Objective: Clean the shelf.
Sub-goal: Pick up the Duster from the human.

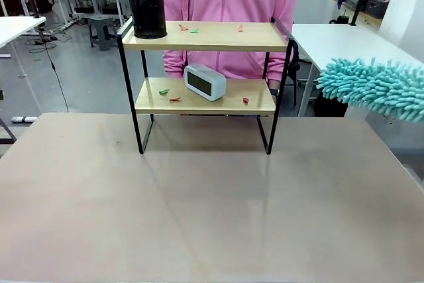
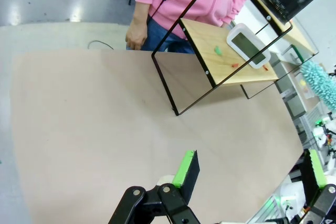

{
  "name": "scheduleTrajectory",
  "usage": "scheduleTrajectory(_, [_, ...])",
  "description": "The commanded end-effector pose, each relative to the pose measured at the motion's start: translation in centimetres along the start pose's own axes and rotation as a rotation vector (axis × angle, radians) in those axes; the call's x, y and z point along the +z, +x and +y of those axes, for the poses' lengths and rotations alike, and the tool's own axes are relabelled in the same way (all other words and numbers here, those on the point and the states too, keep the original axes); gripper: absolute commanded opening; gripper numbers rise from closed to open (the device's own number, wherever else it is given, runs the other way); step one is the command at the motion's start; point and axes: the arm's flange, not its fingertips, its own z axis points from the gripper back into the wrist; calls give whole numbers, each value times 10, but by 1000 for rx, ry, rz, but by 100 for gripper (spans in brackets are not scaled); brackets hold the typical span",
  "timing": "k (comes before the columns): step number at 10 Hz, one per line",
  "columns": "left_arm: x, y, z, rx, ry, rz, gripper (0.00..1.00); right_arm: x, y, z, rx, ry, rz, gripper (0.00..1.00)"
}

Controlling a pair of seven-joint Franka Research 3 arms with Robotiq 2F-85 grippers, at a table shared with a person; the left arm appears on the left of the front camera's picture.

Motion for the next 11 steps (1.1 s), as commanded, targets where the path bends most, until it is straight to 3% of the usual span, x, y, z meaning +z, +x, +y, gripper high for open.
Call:
scheduleTrajectory(1, [-2, 1, 1, -21, -15, -14, 100, -20, 10, -6, 44, 15, -68, 0])
scheduleTrajectory(3, [-2, 1, 1, -21, -15, -14, 100, -33, 24, -12, -23, -15, -66, 0])
scheduleTrajectory(4, [-2, 1, 1, -21, -15, -14, 100, -21, 5, -8, 9, -11, -45, 0])
scheduleTrajectory(11, [-2, 1, 1, -21, -15, -14, 100, -21, 5, -8, 9, -11, -45, 0])
